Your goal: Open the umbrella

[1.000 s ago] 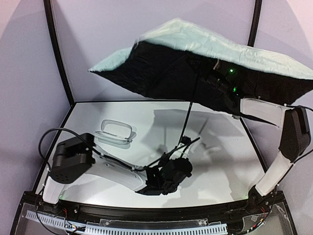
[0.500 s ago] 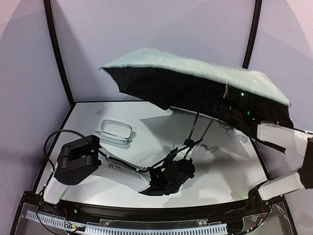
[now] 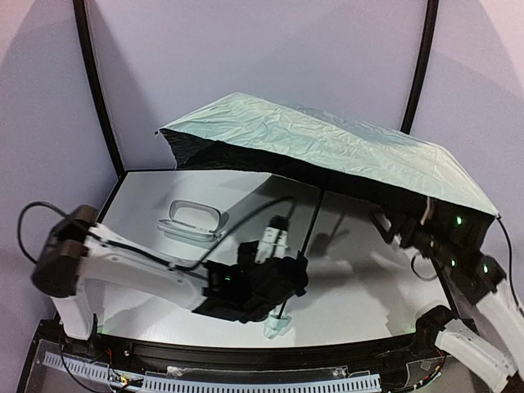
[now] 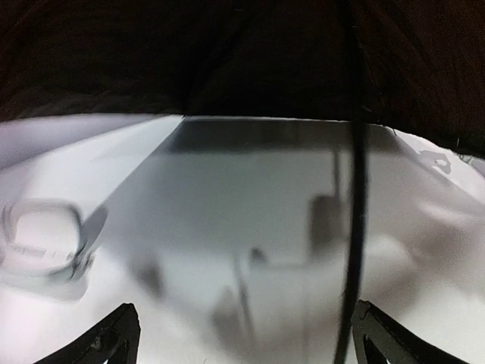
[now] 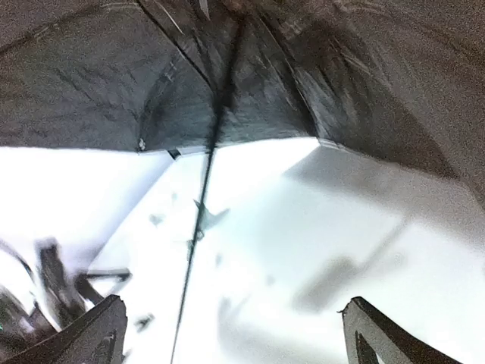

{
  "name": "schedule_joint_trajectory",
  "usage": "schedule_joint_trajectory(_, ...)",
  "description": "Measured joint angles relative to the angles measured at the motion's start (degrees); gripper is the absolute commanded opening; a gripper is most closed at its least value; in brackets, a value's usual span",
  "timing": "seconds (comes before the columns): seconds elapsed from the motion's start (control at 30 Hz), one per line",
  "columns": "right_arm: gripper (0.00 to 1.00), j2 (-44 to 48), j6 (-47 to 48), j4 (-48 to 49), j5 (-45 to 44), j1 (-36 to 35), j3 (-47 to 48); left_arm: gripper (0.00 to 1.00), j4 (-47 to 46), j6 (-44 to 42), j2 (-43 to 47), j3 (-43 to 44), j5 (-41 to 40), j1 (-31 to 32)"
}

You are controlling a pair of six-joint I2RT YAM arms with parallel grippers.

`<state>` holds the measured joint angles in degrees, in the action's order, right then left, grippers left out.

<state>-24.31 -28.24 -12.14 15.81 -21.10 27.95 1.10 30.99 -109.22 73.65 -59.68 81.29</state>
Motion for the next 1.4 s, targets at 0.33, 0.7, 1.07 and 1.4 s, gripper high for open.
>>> schedule_joint_trajectory(0.33,0.99,21.2,-6.2,-23.3,-6.1,0.0,-10.7,0.99,46.4,51.2,6.1,-7.3,1.9,3.5)
schedule_joint_trajectory(0.7,0.99,9.8,-3.2,-21.8,-21.1,0.0,-6.9,0.99,69.1,67.1,37.2,-18.7,4.0,-15.3)
schedule_joint_trajectory(1.07,0.99,-8.9,7.5,-2.2,-38.2,0.8,-6.7,0.99,43.0,28.7,61.2,-33.5,15.6,-58.3)
schedule_joint_trajectory(1.4,0.99,-39.3,22.7,40.1,-31.7,12.9,-11.8,0.99,12.8,0.8,41.3,-38.2,14.6,-65.8)
